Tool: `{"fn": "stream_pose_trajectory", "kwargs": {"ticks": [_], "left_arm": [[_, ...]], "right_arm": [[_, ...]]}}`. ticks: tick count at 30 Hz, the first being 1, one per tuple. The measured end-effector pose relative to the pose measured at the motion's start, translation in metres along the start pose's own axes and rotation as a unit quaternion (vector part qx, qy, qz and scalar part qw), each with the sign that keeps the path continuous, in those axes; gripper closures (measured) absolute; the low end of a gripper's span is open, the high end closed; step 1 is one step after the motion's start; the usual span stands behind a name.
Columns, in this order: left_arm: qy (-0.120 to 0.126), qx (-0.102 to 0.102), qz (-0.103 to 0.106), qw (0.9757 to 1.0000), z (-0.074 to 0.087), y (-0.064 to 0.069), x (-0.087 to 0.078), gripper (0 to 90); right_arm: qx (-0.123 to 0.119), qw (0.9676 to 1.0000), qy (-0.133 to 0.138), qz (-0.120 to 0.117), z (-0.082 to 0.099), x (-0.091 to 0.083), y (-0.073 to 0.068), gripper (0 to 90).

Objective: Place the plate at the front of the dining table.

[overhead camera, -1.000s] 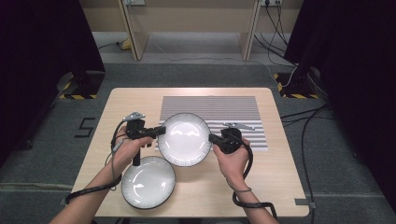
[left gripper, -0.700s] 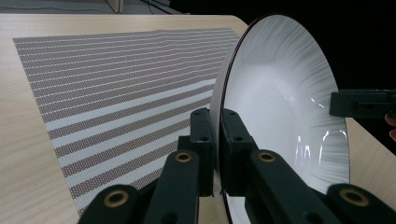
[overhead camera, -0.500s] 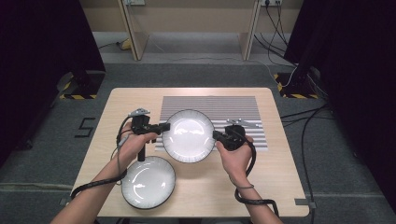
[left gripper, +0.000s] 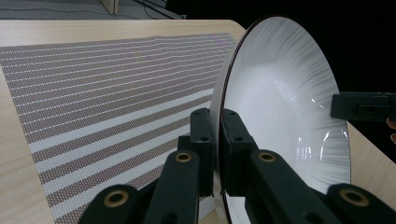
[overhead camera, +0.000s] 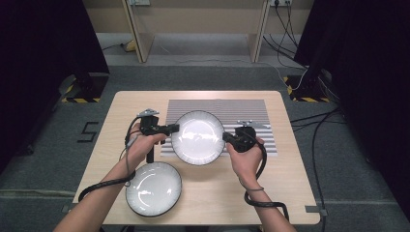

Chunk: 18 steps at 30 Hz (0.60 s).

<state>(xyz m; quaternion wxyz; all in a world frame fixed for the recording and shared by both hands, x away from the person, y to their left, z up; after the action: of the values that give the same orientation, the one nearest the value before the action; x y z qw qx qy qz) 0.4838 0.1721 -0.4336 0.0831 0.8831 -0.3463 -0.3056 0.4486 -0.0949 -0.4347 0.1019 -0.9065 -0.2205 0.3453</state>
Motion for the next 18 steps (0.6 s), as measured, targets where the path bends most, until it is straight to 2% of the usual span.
{"fn": "stream_pose_trajectory", "kwargs": {"ticks": [18], "left_arm": [[0.000,0.003,0.004,1.0000,-0.013,-0.001,0.021,84.6]], "right_arm": [[0.007,0.9998,0.007,0.015,-0.010,0.004,0.015,87.6]]}}
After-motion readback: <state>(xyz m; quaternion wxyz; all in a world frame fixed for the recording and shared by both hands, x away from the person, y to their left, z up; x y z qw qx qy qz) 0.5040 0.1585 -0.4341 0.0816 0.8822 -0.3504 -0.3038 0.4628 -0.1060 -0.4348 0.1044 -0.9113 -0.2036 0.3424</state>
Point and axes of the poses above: each handheld gripper's, and its own axes: x roughly forward along the jaws, z roughly out of its underside, y roughly to its right, the point moved 4 cm from there along x, roughly forward along the jaws, and after that the axes turned 1 degree about -y, right-handed, at the moved point
